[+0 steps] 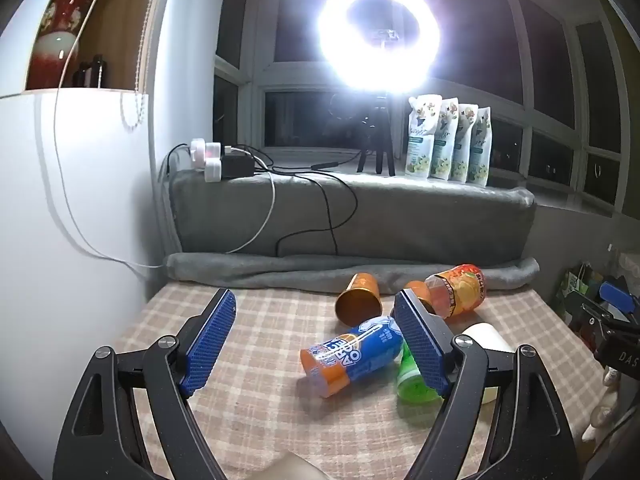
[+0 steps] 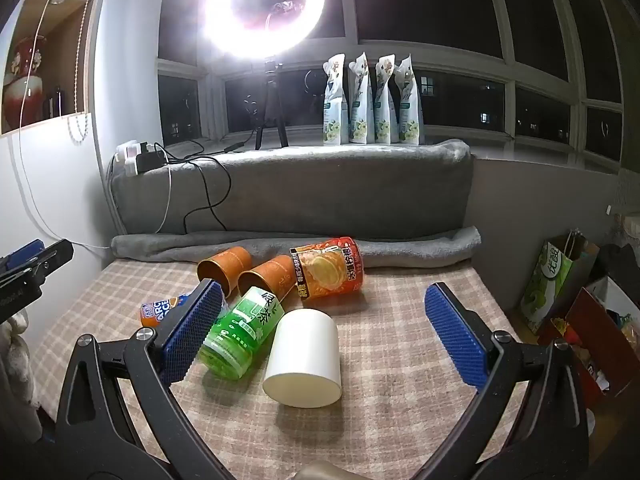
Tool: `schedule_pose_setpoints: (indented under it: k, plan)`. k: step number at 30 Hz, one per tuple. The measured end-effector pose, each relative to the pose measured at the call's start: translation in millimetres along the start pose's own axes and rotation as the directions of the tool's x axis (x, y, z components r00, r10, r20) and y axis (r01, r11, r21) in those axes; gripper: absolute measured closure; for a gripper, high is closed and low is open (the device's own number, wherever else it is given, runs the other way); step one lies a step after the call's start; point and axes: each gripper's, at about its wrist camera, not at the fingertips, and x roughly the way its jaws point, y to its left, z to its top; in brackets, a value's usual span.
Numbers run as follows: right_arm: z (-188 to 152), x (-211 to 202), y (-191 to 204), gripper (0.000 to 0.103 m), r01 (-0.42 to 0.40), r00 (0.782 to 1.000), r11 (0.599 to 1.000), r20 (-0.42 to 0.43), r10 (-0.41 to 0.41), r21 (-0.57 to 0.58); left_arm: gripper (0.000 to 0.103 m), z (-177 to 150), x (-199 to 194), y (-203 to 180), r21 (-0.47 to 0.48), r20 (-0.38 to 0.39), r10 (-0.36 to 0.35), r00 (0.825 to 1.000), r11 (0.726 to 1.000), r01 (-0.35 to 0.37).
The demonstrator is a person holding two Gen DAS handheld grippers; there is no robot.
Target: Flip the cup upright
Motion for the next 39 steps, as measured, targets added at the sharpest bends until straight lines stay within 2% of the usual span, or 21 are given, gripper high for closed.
schedule_pose_setpoints:
  k: [11,39]
  plan:
    - [1.4,0.2,1.4,0.000,0.008,1.000,1.000,-0.004,-0.009,-0.014,0.021,5.2,-6.4,3.3,-0.005,0.031,0.017,0.999,1.000,-0.017]
    - [-0.5,-0.4,0.0,0.000,0.006,1.000,1.000,0.001,-0.006,-0.012,0.021,7.5,-9.2,1.2,-0.001,0.033,0.018,0.999,1.000,-0.018]
